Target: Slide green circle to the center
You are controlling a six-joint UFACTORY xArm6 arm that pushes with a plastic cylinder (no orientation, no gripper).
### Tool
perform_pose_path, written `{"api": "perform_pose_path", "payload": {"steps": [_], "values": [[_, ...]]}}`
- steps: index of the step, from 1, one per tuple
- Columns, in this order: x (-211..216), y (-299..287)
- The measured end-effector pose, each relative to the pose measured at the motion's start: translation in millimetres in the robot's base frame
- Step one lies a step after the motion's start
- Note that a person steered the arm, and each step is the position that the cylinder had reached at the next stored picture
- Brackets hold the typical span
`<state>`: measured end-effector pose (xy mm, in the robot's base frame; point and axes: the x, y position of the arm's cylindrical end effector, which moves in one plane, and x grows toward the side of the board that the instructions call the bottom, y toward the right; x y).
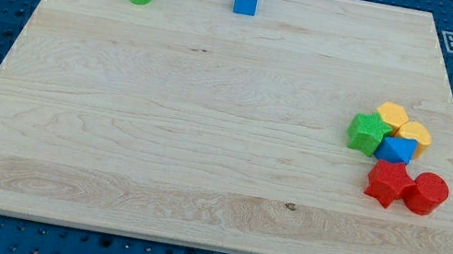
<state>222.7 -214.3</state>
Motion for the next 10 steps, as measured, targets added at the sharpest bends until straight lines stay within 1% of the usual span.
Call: {"api": "perform_pose_path", "payload": {"steps": [1,2,3,4,5,6,8,9,10], "values": [[-6.6,35.1],[24.2,37.9],[30.9,25.2],[59.8,22.4],[69.0,54.2],[69.0,102.5],[121.3,142.9],[144.3,144.8],[147.9,124.7]]}}
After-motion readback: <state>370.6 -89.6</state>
